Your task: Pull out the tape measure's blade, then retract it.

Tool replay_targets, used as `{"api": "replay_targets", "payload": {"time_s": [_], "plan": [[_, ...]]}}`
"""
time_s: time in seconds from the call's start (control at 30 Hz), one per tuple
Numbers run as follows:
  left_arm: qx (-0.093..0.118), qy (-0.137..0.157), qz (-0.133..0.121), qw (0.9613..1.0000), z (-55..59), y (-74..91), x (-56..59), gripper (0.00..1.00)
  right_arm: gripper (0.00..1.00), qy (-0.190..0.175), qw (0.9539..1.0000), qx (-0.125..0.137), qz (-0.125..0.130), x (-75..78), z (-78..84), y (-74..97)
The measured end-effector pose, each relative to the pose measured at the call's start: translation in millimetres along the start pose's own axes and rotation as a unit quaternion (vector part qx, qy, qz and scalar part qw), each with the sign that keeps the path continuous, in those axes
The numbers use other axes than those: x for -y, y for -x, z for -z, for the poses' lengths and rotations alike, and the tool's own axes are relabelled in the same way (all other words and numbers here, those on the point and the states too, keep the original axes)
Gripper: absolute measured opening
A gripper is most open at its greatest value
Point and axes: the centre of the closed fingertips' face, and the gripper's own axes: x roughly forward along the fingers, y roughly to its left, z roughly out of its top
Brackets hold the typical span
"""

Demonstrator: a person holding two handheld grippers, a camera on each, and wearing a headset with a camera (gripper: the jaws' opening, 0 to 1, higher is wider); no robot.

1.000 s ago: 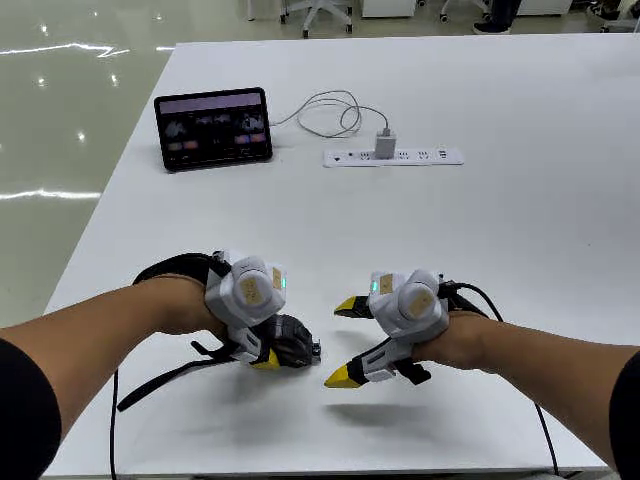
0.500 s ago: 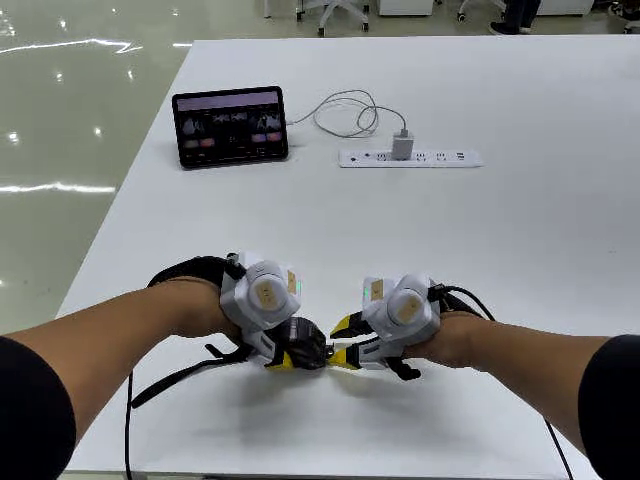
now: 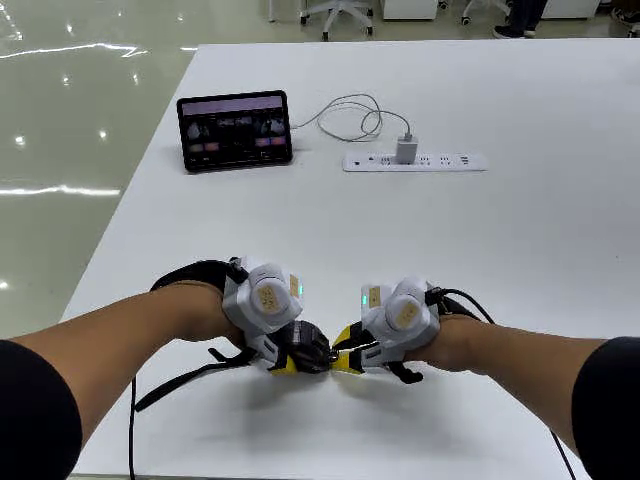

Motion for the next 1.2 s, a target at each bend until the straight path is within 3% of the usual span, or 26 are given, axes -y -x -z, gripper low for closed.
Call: {"api": "replay_targets", "payload": {"time_s": [0.33,0.63,0.87,1.2], "plan": [[0.003,0.003,-0.002,1.0000,-0.4,0.1,0.0,0.34,0.09,-0.016,0.9998,-0.010,-0.007,0.5,11.3,12.9],[0.002,0.003,0.000,1.0000,0.2,0.3,0.5,0.34,0.12,-0.021,0.9997,-0.012,-0.008,-0.3,9.6,7.8],[0.003,0.004,0.001,1.0000,0.3,0.2,-0.3,0.34,0.12,-0.022,0.9997,-0.009,0.001,0.4,2.4,-7.8],[0.003,0.005,-0.002,1.0000,0.4,0.4,0.1,0.34,0.10,-0.019,0.9998,-0.006,-0.003,0.4,6.5,-2.7]]}}
